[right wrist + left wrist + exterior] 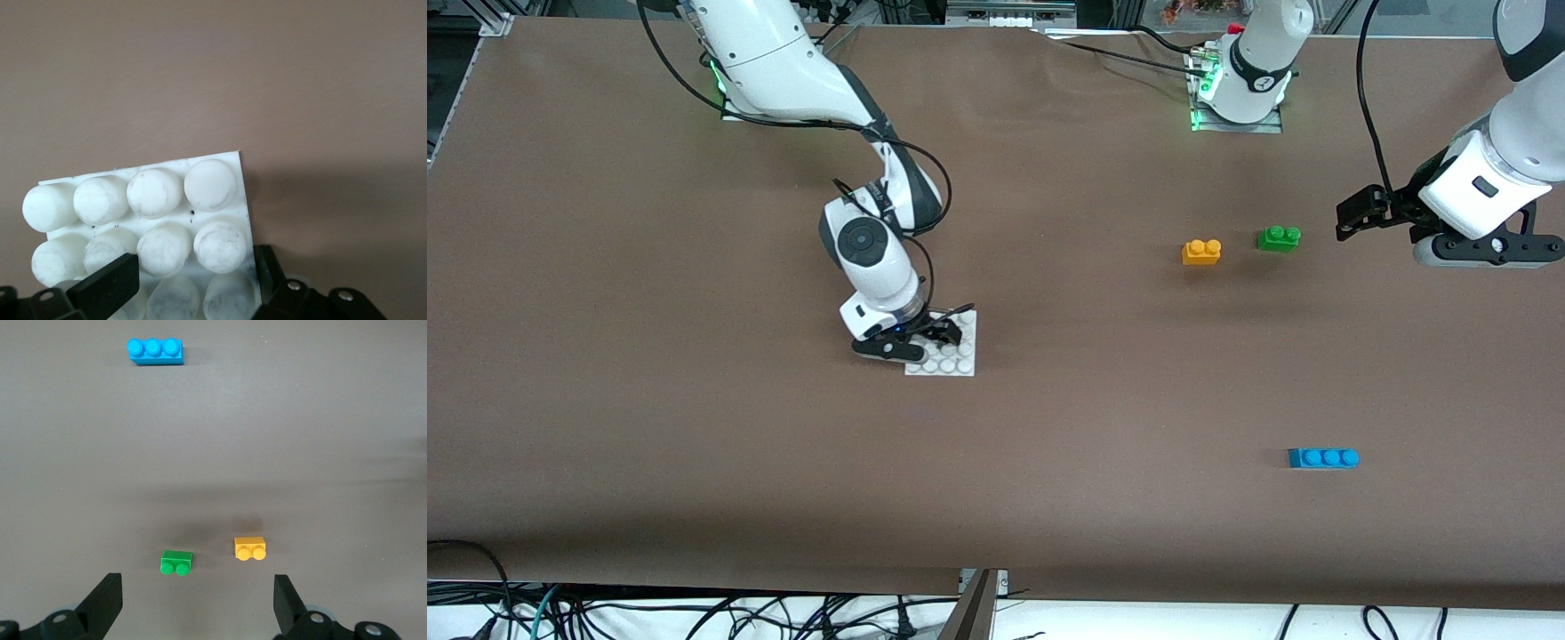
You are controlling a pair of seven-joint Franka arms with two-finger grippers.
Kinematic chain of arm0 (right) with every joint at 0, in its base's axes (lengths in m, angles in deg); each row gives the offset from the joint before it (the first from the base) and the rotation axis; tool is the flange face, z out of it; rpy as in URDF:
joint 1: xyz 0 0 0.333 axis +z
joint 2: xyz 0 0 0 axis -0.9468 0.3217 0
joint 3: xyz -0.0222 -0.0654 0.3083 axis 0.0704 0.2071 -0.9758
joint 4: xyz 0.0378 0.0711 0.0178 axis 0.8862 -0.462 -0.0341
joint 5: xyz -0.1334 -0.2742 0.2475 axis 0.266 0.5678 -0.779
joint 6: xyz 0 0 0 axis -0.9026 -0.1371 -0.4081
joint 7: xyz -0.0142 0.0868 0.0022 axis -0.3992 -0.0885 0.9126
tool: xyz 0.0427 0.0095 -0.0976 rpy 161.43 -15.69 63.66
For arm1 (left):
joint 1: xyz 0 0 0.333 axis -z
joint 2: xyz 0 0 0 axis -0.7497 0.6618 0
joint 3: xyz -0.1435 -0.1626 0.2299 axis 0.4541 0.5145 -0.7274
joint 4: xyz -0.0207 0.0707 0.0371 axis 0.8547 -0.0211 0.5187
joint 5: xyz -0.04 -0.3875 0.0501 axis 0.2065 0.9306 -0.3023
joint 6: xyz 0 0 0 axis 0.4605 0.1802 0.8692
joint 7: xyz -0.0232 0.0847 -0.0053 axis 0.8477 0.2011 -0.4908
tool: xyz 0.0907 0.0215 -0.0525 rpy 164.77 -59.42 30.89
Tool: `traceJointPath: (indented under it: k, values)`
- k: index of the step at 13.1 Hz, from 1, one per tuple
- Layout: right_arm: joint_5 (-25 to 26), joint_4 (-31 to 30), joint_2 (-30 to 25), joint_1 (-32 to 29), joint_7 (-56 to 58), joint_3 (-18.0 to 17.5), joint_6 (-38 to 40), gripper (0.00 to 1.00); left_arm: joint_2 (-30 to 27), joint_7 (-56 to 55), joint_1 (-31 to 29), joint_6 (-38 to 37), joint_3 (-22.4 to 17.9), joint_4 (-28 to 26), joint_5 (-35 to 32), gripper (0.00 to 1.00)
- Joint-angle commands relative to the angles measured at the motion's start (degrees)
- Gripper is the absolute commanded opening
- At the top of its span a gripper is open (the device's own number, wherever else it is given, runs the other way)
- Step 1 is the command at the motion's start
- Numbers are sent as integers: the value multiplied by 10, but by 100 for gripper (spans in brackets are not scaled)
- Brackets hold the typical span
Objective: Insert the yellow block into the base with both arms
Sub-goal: 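Slide the white base plate with the right gripper toward the table's middle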
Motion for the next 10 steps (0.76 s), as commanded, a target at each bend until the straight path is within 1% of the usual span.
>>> traceJointPath:
  k: [1,3,6,10]
  values:
    - [-3,40,36,35,-41,4,-6,81,7,10,-2,-13,0,19,11,100]
    - [-2,51,43,58,-53,12,-5,81,7,9,-2,-13,0,19,10,100]
    - [-3,65,52,89,-67,13,-5,81,7,10,-3,-13,0,18,11,100]
    - [7,118,87,113,-119,13,-5,81,7,10,-3,-13,0,19,11,100]
